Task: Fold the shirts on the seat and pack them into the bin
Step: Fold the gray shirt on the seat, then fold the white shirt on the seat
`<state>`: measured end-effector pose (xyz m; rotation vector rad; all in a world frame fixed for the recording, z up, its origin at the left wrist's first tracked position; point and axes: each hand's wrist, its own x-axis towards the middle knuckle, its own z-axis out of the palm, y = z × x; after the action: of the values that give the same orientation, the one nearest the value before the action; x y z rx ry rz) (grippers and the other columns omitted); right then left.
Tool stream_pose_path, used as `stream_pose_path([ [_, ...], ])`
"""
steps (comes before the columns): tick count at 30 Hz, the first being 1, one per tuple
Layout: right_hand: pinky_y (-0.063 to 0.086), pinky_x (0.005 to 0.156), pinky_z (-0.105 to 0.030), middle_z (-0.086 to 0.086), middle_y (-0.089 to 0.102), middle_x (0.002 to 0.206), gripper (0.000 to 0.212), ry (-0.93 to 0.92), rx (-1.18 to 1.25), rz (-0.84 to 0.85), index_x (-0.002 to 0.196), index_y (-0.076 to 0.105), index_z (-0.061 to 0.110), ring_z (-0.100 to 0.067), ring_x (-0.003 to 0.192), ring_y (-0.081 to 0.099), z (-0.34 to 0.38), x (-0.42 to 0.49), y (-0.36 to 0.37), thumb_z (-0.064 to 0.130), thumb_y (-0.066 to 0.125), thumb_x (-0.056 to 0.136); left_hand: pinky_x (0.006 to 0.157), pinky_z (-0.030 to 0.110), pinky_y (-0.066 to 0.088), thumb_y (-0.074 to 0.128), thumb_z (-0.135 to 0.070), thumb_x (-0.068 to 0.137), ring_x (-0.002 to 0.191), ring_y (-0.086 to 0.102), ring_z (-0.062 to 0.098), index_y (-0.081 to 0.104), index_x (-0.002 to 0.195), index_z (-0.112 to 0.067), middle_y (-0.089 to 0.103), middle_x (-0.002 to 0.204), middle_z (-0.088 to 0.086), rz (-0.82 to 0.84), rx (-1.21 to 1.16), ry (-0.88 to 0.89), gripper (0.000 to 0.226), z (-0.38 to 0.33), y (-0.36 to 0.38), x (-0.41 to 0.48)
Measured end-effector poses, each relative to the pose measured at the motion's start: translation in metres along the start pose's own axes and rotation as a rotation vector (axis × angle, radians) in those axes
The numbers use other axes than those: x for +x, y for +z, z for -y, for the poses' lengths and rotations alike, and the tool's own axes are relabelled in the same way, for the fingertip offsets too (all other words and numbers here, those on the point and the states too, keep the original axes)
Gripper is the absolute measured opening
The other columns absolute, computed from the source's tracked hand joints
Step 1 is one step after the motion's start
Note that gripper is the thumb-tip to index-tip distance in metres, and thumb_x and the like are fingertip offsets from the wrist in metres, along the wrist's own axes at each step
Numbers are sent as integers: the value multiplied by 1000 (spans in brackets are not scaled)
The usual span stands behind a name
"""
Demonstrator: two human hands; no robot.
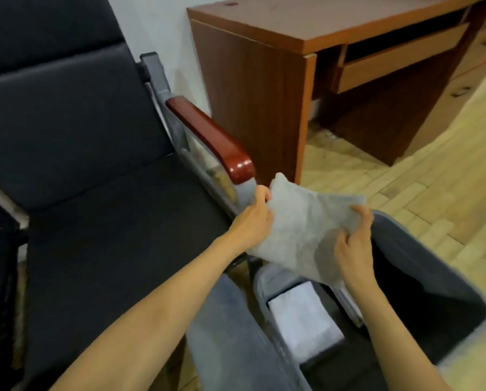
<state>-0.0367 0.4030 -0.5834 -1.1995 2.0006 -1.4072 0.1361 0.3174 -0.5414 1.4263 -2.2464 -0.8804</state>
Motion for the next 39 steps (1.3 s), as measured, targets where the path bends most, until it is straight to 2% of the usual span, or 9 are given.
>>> stream_pose_path([
  [3,38,73,-28,-5,41,114,22,176,-86,81,119,51,16,-17,91,50,-57,-7,-17,17,39,100,61,39,33,35,-15,100,74,48,24,37,93,-14,47,82,1,83,165,9,7,0,61,23],
  [6,49,79,-35,-6,43,115,19,320,-97,102,116,54,16,-13,86,51,-108,-23,-20,15,44,99,70,45,41,40,-13,96,83,53,30,41,90,-15,54,92,7,170,297,46,6,11,114,36],
  [9,48,83,-32,-9,40,124,33,454,-100,172,128,49,16,-18,89,52,-145,-42,-11,8,50,96,79,36,39,41,-16,97,96,53,27,45,95,-18,55,106,6,277,410,74,5,24,156,40],
  [12,46,87,-34,-13,34,134,50,625,-116,271,141,38,16,-30,105,50,-175,-60,6,4,49,93,91,35,36,35,-16,100,115,46,29,48,119,-20,46,131,6,450,520,47,24,39,187,42],
  [16,48,93,-39,-14,27,142,59,775,-75,332,148,29,18,-36,114,49,-204,-82,29,2,46,94,106,38,25,35,-7,99,130,36,29,40,138,-19,37,145,7,621,629,34,41,60,217,43],
  [24,43,99,-42,-15,25,148,59,876,-66,369,147,30,27,-37,120,46,-239,-90,54,4,45,95,112,41,19,34,-15,101,136,28,32,26,147,-14,23,153,11,718,801,48,47,90,252,42],
  [28,21,112,-56,-8,3,159,54,1009,-301,618,148,21,37,-38,142,15,-245,-86,51,29,43,98,118,45,6,33,-12,100,145,-2,33,12,152,-20,-11,159,7,867,813,1,56,106,262,44],
  [32,1,114,-62,-6,-12,160,66,875,-593,710,151,11,33,-29,146,-16,-239,-87,43,21,46,96,118,48,6,35,-9,100,146,-5,30,17,151,-20,-10,160,5,878,715,3,56,101,260,32],
  [39,-1,114,-60,-8,-5,160,66,606,-785,604,152,11,26,-28,146,-13,-202,-68,24,14,42,95,118,47,8,41,-2,95,146,-5,29,14,151,-14,-6,159,11,786,766,86,64,64,228,23],
])
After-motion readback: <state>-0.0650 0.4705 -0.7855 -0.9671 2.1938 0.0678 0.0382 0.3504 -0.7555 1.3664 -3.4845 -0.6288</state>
